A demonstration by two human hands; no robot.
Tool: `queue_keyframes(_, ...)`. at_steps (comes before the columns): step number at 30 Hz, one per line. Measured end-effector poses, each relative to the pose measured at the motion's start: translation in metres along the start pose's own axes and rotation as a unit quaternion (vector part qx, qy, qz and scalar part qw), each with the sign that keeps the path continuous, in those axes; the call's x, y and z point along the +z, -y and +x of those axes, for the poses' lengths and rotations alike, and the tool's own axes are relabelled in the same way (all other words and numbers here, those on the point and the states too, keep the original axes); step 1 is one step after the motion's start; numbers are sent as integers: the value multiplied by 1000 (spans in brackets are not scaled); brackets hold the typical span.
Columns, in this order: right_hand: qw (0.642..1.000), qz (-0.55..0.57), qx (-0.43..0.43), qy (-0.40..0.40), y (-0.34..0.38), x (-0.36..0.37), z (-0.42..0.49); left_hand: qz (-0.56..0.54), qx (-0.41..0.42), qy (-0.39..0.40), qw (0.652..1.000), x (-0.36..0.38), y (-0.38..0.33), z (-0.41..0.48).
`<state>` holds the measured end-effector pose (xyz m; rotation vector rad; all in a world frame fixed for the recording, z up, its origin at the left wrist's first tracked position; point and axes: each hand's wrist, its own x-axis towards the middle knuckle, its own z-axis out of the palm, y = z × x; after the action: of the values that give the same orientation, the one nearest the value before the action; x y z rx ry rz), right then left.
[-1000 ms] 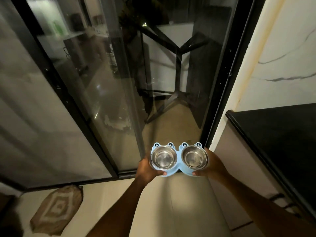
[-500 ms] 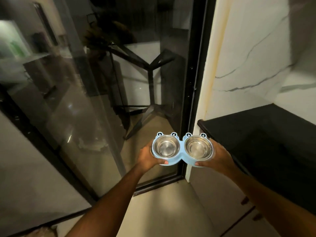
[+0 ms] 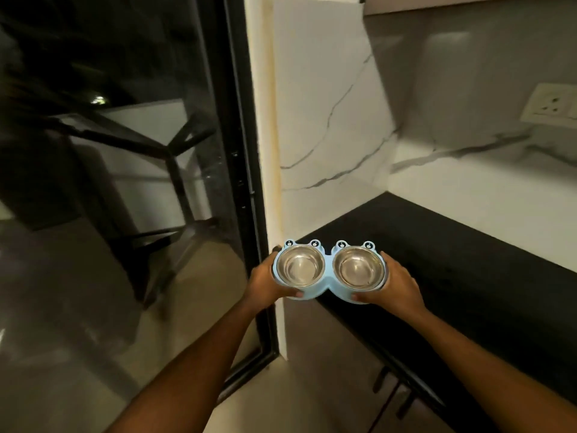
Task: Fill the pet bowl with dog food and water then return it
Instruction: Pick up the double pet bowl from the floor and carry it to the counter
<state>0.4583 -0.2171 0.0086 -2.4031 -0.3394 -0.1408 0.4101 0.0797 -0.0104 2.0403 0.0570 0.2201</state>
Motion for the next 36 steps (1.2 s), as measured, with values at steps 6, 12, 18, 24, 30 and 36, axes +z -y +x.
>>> queue_keyframes(6,994,15,88,-62,-43,-33,-9,32,63,101,992,58,-24,64)
queue_keyframes(12,974,15,192,-120,-75,-48,-6,57,115,212,969,113,-32,134)
queue_keyframes(18,952,30,248,-175,-85,-37,0,11,145,256,956,145,-21,186)
queue_keyframes(24,933,41,302,-189,-92,-15,20,-8,125,300,946,164,-11,223)
queue_keyframes(30,904,44,394,-158,-103,-8,43,32,114,319,940,186,-6,249)
queue_keyframes(36,904,54,386,-177,-111,-9,52,33,116,332,936,201,-5,266)
